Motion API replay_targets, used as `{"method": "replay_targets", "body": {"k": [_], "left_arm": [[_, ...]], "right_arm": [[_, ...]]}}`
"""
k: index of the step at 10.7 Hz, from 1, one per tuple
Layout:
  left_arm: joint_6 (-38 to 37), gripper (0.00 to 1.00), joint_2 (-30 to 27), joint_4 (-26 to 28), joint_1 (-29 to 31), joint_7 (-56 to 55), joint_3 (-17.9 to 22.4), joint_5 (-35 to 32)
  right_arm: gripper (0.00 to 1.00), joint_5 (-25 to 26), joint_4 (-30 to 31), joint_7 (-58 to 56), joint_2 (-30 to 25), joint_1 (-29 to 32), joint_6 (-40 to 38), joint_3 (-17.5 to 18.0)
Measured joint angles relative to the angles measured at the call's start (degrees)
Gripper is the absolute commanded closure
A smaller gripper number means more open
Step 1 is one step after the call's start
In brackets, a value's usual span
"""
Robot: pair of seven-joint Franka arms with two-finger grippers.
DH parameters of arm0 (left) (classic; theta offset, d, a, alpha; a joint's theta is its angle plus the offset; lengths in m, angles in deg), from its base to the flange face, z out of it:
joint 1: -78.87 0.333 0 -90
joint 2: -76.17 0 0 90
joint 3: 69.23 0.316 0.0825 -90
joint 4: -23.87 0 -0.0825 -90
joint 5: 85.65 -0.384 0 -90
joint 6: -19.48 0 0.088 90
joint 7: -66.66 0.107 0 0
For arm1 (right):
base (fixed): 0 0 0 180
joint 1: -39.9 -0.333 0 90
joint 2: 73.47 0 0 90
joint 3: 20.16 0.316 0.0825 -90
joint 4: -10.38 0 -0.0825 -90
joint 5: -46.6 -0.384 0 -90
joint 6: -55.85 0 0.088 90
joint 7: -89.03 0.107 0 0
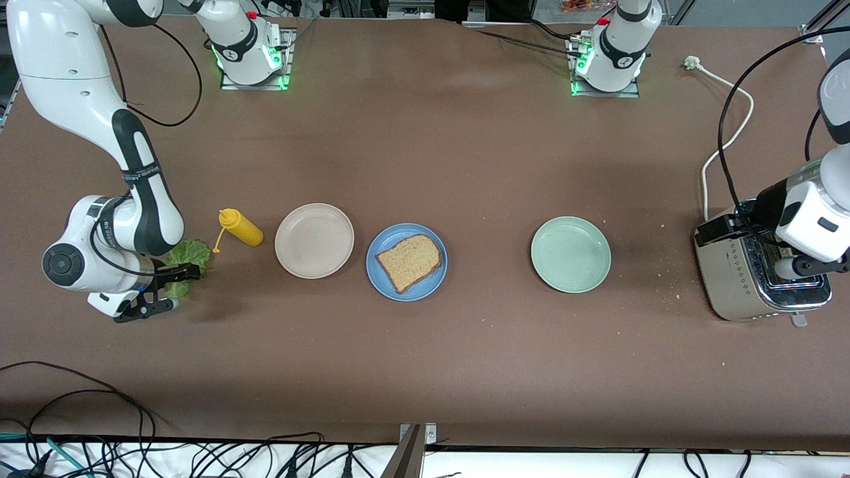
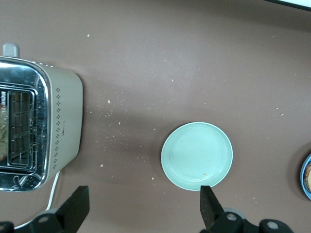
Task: Make sandwich in blue plate with both arms
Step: 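Grasp the green lettuce leaf with the right gripper and lift it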
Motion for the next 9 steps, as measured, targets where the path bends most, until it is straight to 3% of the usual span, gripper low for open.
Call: {"method": "replay_targets", "body": {"k": [1, 7, 9], "left_arm": [[-0.4, 0.0, -0.5, 0.0, 0.4, 0.1, 0.0, 0.0], [-0.8, 0.0, -0.9, 0.0, 0.7, 0.1, 0.1, 0.0], [-0.8, 0.0, -1.0, 0.0, 1.2, 0.1, 0.6, 0.0]], "right_arm": [[1.0, 0.0, 0.0, 0.0, 0.0, 0.0, 0.0, 0.0], [1.0, -0.5, -0.5, -2.0, -1.6, 0.0, -2.5, 0.3], [1.0, -3.7, -2.2, -2.1, -3.7, -0.1, -6.6, 0.5]]}}
